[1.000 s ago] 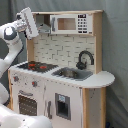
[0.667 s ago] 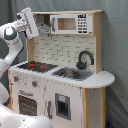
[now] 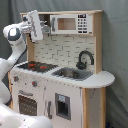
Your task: Play with the kitchen
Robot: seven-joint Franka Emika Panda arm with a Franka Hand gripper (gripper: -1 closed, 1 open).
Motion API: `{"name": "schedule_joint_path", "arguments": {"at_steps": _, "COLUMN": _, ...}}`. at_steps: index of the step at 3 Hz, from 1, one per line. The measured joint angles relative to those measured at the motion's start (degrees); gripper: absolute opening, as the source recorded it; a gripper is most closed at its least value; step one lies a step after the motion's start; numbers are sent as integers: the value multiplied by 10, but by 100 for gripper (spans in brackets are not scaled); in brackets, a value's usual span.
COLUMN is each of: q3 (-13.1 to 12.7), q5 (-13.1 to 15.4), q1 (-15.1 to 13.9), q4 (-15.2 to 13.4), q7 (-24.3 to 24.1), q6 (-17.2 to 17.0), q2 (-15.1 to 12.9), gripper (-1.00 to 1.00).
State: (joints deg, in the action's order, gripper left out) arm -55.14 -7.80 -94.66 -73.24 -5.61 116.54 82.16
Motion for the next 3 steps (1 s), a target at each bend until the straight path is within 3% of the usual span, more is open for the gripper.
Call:
{"name": "schedule_joint_path", "arguments": {"at_steps": 1, "q3": 1, "q5": 1, "q1": -21, "q4": -36, "q7": 6, "q6": -41, "q2": 0, "gripper": -100}}
{"name": "schedule_joint_path", "arguments": {"at_steps": 3, "q3": 2, "q5": -1, "q1": 48, "q4": -132, "q7": 18, "q6": -35, "q2": -1, "gripper": -100}}
